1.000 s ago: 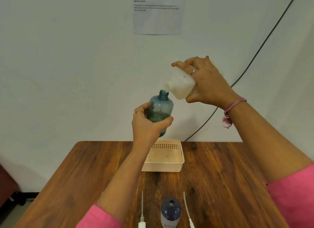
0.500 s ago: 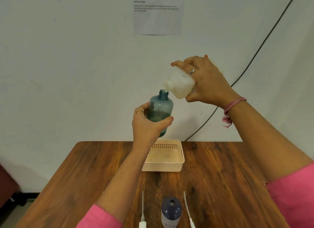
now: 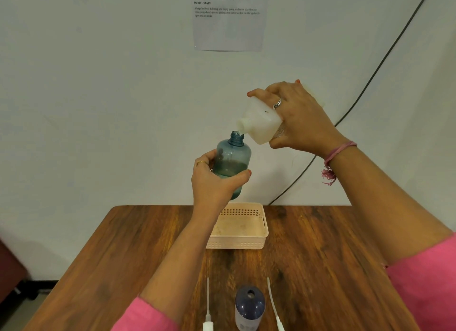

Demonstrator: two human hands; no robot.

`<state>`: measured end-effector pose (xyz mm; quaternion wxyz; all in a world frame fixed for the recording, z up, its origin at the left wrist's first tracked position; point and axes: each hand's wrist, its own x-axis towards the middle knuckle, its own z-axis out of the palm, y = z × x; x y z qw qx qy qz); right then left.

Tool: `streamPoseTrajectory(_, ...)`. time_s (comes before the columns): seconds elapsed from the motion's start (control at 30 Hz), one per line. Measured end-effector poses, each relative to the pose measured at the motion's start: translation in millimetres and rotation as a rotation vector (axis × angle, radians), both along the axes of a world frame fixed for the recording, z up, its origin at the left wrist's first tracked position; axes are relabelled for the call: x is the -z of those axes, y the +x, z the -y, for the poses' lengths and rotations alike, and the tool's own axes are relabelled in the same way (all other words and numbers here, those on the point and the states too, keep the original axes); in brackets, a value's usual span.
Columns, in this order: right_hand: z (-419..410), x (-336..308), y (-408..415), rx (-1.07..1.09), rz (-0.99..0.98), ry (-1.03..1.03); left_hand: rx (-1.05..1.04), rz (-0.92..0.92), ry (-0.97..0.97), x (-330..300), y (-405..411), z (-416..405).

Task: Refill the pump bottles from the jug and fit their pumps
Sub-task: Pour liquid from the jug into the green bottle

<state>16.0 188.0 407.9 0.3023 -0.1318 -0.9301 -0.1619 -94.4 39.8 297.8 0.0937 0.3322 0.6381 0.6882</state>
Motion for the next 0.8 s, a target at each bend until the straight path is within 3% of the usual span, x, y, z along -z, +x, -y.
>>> streamPoseTrajectory(0.8,4.1,-0.6,-1.9,0.011,-0.001,0.002,0.017,0.019,0.004,-1.3,-1.7,3.3)
